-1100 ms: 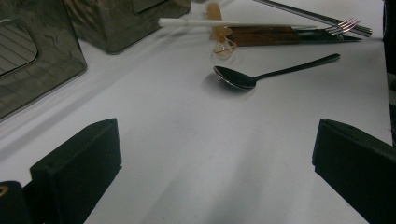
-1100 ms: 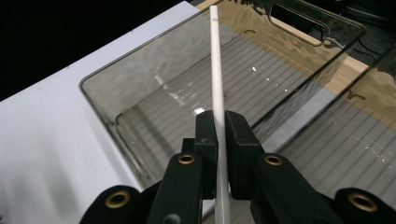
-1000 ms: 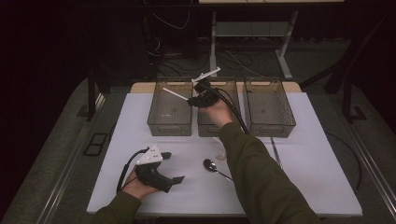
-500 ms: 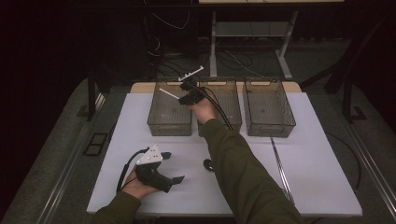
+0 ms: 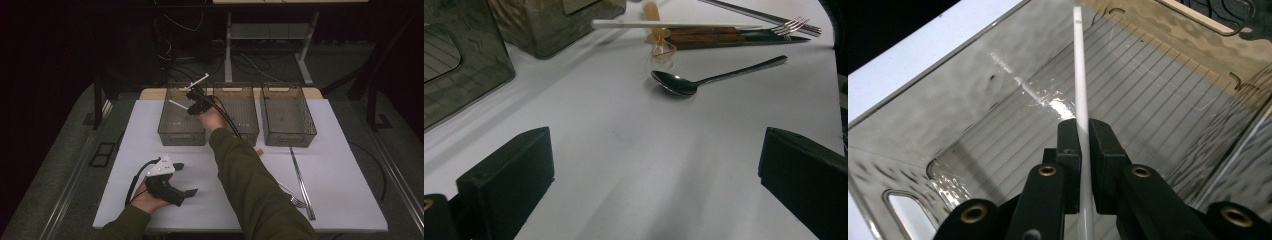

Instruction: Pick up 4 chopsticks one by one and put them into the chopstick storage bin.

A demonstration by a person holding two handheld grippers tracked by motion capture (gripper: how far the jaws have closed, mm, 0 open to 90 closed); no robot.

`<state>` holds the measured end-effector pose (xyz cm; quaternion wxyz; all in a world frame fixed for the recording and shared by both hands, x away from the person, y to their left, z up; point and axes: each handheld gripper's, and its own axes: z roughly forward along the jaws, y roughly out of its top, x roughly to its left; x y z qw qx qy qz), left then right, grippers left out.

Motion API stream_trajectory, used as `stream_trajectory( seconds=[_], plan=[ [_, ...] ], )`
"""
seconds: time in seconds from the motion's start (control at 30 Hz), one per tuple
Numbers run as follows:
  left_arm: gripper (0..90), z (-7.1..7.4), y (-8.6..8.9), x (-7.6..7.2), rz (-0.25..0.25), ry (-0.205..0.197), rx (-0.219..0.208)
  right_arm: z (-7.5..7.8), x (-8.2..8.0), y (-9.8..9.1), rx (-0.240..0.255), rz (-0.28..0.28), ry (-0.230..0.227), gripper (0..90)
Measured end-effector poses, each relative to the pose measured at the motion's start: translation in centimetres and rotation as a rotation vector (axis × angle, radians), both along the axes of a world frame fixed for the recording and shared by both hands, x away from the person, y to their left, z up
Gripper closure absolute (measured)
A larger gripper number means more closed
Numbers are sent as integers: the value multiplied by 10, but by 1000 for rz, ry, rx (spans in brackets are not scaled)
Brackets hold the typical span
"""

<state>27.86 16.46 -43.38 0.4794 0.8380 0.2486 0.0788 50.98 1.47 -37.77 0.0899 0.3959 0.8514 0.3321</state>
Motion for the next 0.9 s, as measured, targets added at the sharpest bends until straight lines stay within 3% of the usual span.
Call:
stream_trajectory(
  seconds=[0.13,0.27,0.53,0.73,0.9],
  plan=[
    [2,0,0,0,0,0,2,-3,1,1,-11,-11,-8,821],
    [2,0,0,0,3,-1,-1,1,1,0,13,-17,-23,744],
    [2,0,0,0,2,-4,1,12,-2,-8,47,-27,-16,704],
    [2,0,1,1,2,-9,1,22,-10,-19,95,-1,-25,649],
    [2,0,1,1,1,-9,-2,30,-23,-34,116,43,-49,552]
  ],
)
